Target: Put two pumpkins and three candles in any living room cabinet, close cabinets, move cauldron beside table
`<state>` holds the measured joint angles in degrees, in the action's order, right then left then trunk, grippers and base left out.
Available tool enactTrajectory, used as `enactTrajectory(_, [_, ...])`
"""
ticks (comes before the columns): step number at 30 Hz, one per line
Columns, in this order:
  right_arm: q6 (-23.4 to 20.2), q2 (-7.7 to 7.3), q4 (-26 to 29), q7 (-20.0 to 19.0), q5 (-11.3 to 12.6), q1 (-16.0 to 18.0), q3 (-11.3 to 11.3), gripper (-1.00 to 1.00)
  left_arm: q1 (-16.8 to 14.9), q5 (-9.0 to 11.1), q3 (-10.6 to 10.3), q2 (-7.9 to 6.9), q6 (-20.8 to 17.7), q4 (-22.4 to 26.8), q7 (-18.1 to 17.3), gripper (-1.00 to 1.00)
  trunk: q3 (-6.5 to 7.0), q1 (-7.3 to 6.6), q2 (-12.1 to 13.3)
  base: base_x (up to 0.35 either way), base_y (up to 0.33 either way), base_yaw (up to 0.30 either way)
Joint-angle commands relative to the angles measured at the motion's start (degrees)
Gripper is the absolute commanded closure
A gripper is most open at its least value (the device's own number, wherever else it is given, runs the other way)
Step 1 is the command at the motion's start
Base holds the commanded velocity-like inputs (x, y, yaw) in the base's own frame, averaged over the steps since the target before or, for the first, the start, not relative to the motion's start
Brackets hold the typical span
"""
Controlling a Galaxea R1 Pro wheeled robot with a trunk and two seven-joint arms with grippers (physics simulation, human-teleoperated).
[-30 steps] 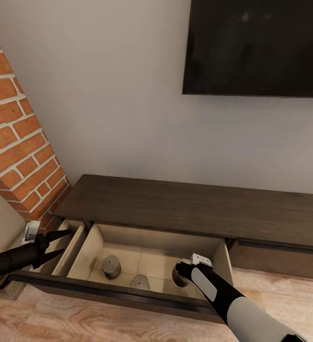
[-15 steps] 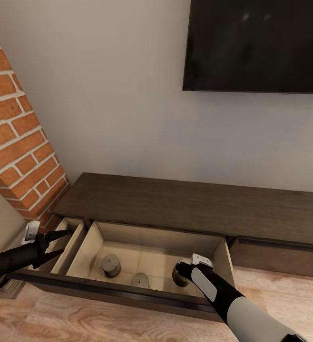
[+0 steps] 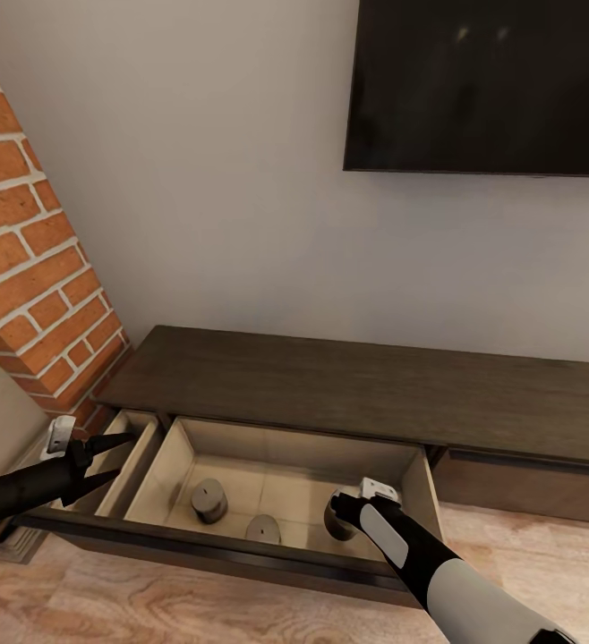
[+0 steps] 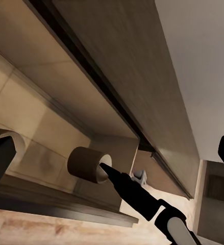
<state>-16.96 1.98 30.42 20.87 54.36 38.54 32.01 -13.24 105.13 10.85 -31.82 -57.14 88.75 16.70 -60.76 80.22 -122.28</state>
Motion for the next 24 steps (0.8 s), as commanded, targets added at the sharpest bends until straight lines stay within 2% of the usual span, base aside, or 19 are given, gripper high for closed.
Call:
enactTrajectory(1, [-0.09,-0.04,0.11,0.4,0.39,0.05,0.32,1.0,-0.03,0.6,0.05,0.0,-0.16,0.06,0.57,-1.0,-0.05,-0.01,-0.02,0.004,0.0,0.0])
enactTrajectory(2, [-0.09,-0.04,0.11,0.4,0.39,0.05,0.32,1.0,-0.03,0.6,0.05,0.0,-0.16,0.06,0.57,-1.0,-0.05,-0.01,-0.02,0.002,0.0,0.0])
enactTrajectory(3, [-0.09,-0.03,0.1,0.4,0.38,0.05,0.33,-1.0,-0.03,0.6,0.04,0.0,-0.16,0.04,0.58,-1.0,-0.05,-0.01,-0.02,0.001,0.0,0.0])
enactTrajectory(14, [-0.09,-0.04,0.1,0.4,0.39,0.05,0.29,-1.0,-0.03,0.6,0.04,0.0,-0.16,0.03,0.59,-1.0,-0.05,-0.01,-0.02,0.0,0.0,0.0])
enactTrajectory(24, [-0.11,-0.04,0.08,0.4,0.39,0.05,0.26,-1.0,-0.03,0.6,-0.03,0.0,-0.16,-0.09,0.61,-1.0,1.75,-2.2,3.99,0.0,0.0,0.0])
